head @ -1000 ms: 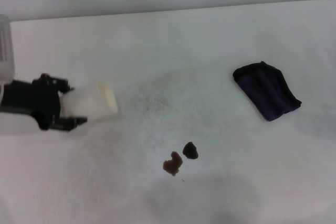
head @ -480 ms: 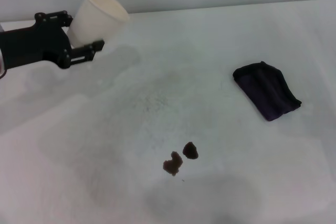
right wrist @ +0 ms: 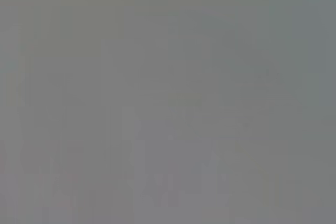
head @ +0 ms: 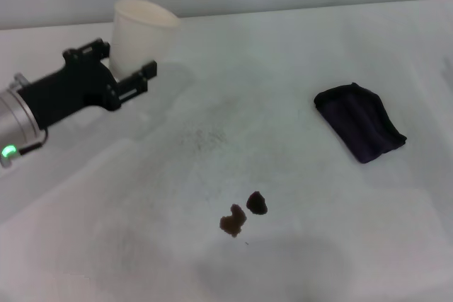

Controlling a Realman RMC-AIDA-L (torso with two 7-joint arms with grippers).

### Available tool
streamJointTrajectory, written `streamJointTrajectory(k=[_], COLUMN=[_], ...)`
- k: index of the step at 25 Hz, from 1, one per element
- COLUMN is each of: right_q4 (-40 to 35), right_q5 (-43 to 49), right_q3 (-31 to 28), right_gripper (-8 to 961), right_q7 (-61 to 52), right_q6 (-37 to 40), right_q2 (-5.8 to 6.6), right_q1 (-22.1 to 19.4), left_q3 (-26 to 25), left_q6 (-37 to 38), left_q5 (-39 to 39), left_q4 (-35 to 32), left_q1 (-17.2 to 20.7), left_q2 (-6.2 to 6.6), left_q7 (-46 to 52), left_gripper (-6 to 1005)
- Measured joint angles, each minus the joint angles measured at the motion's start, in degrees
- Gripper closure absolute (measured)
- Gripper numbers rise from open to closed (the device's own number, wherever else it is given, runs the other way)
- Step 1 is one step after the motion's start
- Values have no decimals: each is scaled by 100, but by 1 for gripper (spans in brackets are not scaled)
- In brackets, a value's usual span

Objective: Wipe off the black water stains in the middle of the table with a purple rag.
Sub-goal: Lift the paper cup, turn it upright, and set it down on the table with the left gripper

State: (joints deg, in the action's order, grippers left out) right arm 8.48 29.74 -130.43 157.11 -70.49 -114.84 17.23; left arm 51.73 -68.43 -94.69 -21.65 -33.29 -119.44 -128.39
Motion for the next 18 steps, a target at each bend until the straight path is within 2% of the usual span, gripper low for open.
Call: streamJointTrajectory(k=[5, 8, 13, 18], right_q4=[241, 381, 492, 535], right_q5=[252, 430, 568, 579], right_q3=[26, 27, 27, 80], right_gripper=[80, 80, 81, 81], right_q7=[127, 134, 136, 136], right_q6=[-26, -28, -38, -65], right_q2=[12, 13, 15, 15], right_q1=[-123, -193, -248, -282], left_q3=[0, -2, -5, -4], left_q6=[-84, -91, -30, 102], left_q5=[-633, -809, -896, -894], left_q4=[1077, 1450, 1794, 1838], left_q1=[-30, -1, 76, 247], left_q2=[-20, -25, -27, -27], left_q7=[-1094, -1372, -1501, -1466], left_gripper=[348, 349, 352, 353])
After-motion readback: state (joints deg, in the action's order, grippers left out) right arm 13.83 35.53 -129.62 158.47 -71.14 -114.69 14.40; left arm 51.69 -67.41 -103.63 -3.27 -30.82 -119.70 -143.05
